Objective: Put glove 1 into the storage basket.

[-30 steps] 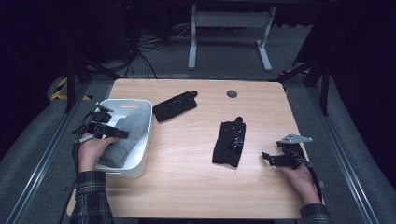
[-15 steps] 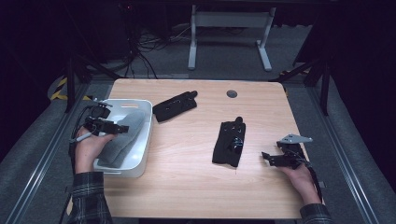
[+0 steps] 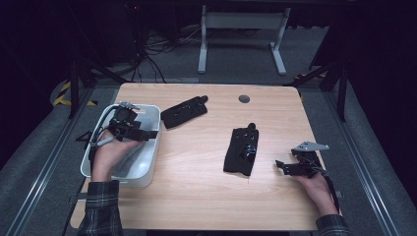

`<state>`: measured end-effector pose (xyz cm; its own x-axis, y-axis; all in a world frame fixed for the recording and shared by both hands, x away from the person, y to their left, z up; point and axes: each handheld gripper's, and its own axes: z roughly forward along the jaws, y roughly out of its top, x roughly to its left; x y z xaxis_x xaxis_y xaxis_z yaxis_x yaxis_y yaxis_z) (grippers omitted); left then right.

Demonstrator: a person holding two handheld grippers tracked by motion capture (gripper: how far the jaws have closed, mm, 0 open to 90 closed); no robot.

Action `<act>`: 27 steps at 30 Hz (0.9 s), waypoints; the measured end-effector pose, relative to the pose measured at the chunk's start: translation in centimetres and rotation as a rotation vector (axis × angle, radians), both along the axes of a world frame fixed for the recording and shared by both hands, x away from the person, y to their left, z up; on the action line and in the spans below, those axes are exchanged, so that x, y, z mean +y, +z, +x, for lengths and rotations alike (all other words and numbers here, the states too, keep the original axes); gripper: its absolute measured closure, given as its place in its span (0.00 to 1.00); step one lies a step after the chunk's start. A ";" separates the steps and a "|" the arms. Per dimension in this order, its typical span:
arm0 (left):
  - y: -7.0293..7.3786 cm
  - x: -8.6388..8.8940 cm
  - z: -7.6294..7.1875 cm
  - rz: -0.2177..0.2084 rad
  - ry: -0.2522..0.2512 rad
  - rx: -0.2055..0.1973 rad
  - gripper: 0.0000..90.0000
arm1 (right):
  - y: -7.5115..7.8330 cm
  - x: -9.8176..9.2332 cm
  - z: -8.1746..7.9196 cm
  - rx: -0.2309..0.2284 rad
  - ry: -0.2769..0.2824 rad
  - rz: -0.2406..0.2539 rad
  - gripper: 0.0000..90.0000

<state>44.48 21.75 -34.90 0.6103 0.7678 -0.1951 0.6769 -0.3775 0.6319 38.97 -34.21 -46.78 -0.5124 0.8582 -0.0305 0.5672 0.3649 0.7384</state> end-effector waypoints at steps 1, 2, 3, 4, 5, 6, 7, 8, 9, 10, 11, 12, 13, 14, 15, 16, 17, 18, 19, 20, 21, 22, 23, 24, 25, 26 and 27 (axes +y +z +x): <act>0.0 -0.4 0.0 -0.007 -0.012 0.000 0.20 | 0.0 0.0 0.0 0.000 0.000 0.000 0.18; 0.0 -0.9 -0.1 -0.008 -0.026 -0.005 0.20 | 0.0 0.0 0.0 0.000 0.000 0.000 0.18; 0.1 -1.4 -0.1 -0.005 -0.037 -0.009 0.19 | 0.0 0.0 0.0 0.000 0.000 0.000 0.18; 0.0 -2.1 -0.2 -0.001 -0.050 -0.015 0.19 | 0.0 0.0 0.0 0.000 0.000 0.000 0.18; 0.0 -2.5 -0.2 0.005 -0.058 -0.017 0.18 | 0.0 0.0 0.0 0.000 -0.001 -0.001 0.18; 0.0 -3.0 -0.3 0.005 -0.070 -0.022 0.18 | 0.0 0.0 0.0 0.000 0.000 0.000 0.18; -0.1 -3.5 -0.3 0.007 -0.087 -0.025 0.18 | 0.0 0.0 0.0 0.000 -0.001 -0.002 0.18; -0.2 -4.2 -0.4 0.010 -0.103 -0.029 0.17 | 0.0 0.0 0.0 0.000 0.000 0.000 0.18; -0.3 -4.9 -0.5 0.009 -0.118 -0.037 0.17 | 0.0 0.0 0.0 0.000 -0.001 -0.001 0.18; -0.4 -5.5 -0.6 0.015 -0.130 -0.041 0.17 | 0.0 0.0 0.0 0.000 0.000 0.000 0.18; -0.4 -5.5 -0.6 0.015 -0.130 -0.041 0.17 | 0.0 0.0 0.0 0.000 0.000 0.000 0.18; -0.6 -6.1 -0.7 0.020 -0.141 -0.051 0.17 | 0.0 0.0 0.0 0.000 -0.001 -0.001 0.18; -0.7 -6.6 -0.8 0.022 -0.149 -0.053 0.17 | 0.0 0.0 0.0 0.000 0.000 0.000 0.18; -0.9 -7.2 -0.9 0.026 -0.163 -0.055 0.17 | 0.0 0.0 0.0 0.000 -0.001 -0.002 0.18; -1.1 -7.7 -1.0 0.029 -0.172 -0.061 0.16 | 0.0 0.0 0.0 0.000 -0.001 -0.002 0.18; -1.2 -8.1 -1.2 0.028 -0.181 -0.067 0.16 | 0.0 0.0 0.0 0.000 0.000 0.000 0.18; -1.3 -8.7 -1.4 0.032 -0.190 -0.077 0.16 | 0.0 0.0 0.0 0.000 -0.001 -0.002 0.18; -1.4 -9.1 -1.7 0.039 -0.201 -0.091 0.15 | 0.0 0.0 0.0 0.000 0.000 0.000 0.18; -1.5 -9.6 -1.9 0.039 -0.202 -0.094 0.15 | 0.0 0.0 0.0 0.000 -0.001 -0.002 0.18; -1.7 -10.0 -2.1 0.039 -0.208 -0.096 0.15 | 0.0 0.0 0.0 0.000 -0.001 -0.001 0.18; -1.9 -10.5 -2.3 0.040 -0.219 -0.094 0.14 | 0.0 0.0 0.0 0.000 -0.001 -0.002 0.18; -2.1 -10.9 -2.5 0.041 -0.231 -0.092 0.14 | 0.0 0.0 0.0 0.000 0.000 0.000 0.18; -2.3 -11.3 -2.8 0.044 -0.237 -0.093 0.14 | 0.0 0.0 0.0 0.000 -0.001 -0.002 0.18; -2.6 -11.7 -3.0 0.058 -0.249 -0.094 0.13 | 0.0 0.0 0.0 0.000 0.000 0.000 0.18; -2.9 -12.0 -3.2 0.063 -0.250 -0.099 0.13 | 0.0 0.0 0.0 0.000 0.000 0.000 0.18; -3.3 -12.3 -3.4 0.067 -0.255 -0.104 0.13 | 0.0 0.0 0.0 0.000 -0.001 -0.002 0.18; -3.7 -12.6 -3.7 0.066 -0.256 -0.109 0.13 | 0.0 0.0 0.0 0.000 -0.001 -0.002 0.18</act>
